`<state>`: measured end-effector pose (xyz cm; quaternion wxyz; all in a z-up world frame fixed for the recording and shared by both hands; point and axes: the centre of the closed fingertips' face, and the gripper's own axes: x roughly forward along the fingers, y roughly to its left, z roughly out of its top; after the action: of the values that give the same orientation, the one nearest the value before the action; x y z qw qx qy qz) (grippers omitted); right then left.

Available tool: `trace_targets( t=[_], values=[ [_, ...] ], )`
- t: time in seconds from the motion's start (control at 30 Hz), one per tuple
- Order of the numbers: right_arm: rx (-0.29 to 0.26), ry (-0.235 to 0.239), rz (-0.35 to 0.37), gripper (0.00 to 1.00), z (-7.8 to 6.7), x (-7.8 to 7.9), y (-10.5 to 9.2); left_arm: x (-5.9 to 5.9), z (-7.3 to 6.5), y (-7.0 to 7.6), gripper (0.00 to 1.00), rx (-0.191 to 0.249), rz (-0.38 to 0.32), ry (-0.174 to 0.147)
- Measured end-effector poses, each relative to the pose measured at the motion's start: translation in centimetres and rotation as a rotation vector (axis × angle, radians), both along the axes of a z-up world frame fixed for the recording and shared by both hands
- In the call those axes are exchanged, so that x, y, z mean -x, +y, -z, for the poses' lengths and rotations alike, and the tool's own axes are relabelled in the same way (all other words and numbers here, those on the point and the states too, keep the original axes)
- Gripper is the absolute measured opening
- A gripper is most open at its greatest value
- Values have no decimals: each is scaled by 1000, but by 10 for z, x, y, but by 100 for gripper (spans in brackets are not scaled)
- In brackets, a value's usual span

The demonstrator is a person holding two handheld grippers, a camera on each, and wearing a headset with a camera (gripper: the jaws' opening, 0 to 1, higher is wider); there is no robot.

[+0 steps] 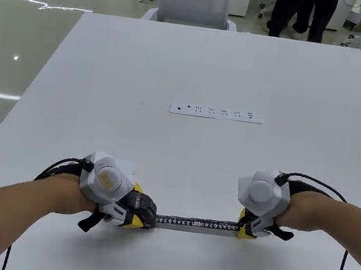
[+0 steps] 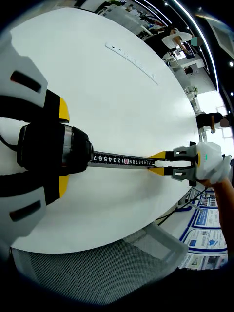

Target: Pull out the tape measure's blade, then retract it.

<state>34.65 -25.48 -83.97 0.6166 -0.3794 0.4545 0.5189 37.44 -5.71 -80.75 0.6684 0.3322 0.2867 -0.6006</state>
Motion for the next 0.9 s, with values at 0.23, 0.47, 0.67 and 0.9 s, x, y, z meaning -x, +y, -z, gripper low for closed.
trace_targets(
  t=[0.23,0.47,0.67,0.9],
  values=[
    [7,1,6,12,-2,1,-6,0,-1,0,34,2,0,0],
    [10,-5,8,12,-2,1,-13,0,-1,0,34,2,0,2],
    [15,-5,10,12,-1,1,-17,0,-1,-1,34,3,-2,2],
    [21,-13,5,12,-1,-1,-22,0,-1,-1,34,5,-3,4]
  ],
)
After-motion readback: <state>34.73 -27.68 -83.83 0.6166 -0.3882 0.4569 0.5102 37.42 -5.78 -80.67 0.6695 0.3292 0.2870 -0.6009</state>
